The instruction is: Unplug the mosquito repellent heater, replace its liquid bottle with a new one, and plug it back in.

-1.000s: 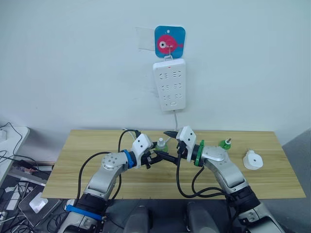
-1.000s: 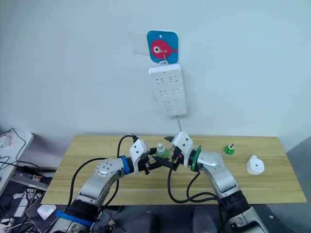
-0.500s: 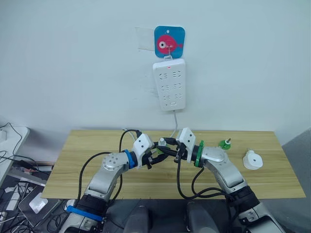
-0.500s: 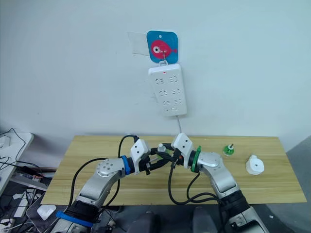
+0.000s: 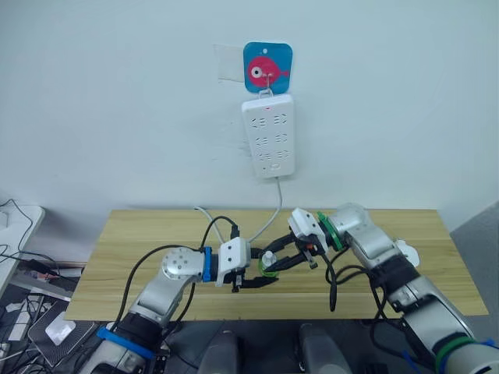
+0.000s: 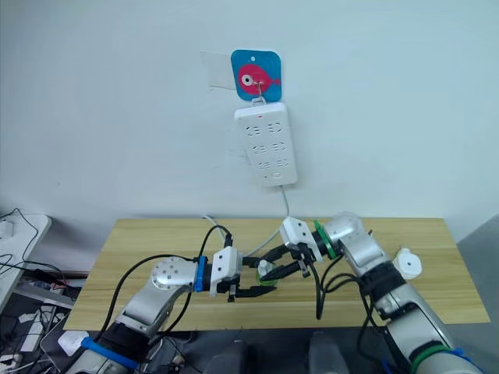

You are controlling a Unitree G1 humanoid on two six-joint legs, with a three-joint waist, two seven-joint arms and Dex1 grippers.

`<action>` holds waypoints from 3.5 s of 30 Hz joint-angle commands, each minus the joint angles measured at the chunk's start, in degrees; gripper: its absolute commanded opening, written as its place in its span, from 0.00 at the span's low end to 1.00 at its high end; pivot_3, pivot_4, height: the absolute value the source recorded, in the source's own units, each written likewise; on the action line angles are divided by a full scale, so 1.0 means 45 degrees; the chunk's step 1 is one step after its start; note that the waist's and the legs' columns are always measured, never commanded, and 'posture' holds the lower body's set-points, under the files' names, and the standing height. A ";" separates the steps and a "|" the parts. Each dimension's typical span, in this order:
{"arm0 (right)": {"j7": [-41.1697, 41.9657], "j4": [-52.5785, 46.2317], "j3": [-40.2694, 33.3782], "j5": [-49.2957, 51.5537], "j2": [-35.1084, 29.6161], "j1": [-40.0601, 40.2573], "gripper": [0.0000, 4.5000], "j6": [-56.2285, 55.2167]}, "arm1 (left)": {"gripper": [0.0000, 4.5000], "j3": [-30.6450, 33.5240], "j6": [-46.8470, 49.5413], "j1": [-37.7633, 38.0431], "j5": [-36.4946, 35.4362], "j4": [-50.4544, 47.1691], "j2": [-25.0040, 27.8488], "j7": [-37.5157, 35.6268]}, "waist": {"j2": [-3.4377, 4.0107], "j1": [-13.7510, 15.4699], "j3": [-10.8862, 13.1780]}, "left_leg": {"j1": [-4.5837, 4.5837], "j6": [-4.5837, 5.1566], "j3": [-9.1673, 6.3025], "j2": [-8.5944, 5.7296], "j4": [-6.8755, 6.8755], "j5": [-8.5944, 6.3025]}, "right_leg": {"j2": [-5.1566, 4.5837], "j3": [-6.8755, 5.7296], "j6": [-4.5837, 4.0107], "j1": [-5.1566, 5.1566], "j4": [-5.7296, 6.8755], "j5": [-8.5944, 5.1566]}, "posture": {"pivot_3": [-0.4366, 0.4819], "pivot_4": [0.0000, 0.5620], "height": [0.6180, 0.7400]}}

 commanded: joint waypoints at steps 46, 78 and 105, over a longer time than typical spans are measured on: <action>-0.6597 -0.6148 -0.1716 -0.0248 0.0197 0.4530 0.47 0.3068 | 0.49 0.0506 0.0250 0.0080 0.0230 0.0503 -0.1199 0.1051 | 0.0016 -0.0048 -0.0024 | -0.0023 -0.0005 0.0003 0.0001 0.0016 0.0003 | -0.0019 0.0011 0.0001 -0.0012 0.0014 0.0001 | 0.41 0.22 1.00; 0.0876 0.1287 -0.0499 0.0693 -0.0985 -0.1030 0.88 -0.0677 | 0.49 -0.0046 0.0016 0.0605 0.0315 -0.0460 -0.0655 0.0001 | 0.0018 0.0140 -0.0023 | -0.0011 -0.0005 -0.0003 0.0005 0.0016 0.0003 | -0.0031 0.0014 -0.0001 -0.0006 0.0011 0.0001 | 0.47 0.25 1.00; -0.7278 -0.6951 -0.1555 -0.0642 0.0197 0.4407 0.99 0.3244 | 0.49 0.0362 -0.0238 -0.0416 0.0174 0.0826 -0.1174 0.0294 | 0.0020 -0.0021 -0.0023 | -0.0018 -0.0003 -0.0002 0.0010 0.0015 0.0002 | -0.0025 0.0013 0.0002 -0.0005 0.0009 0.0000 | 0.41 0.27 1.00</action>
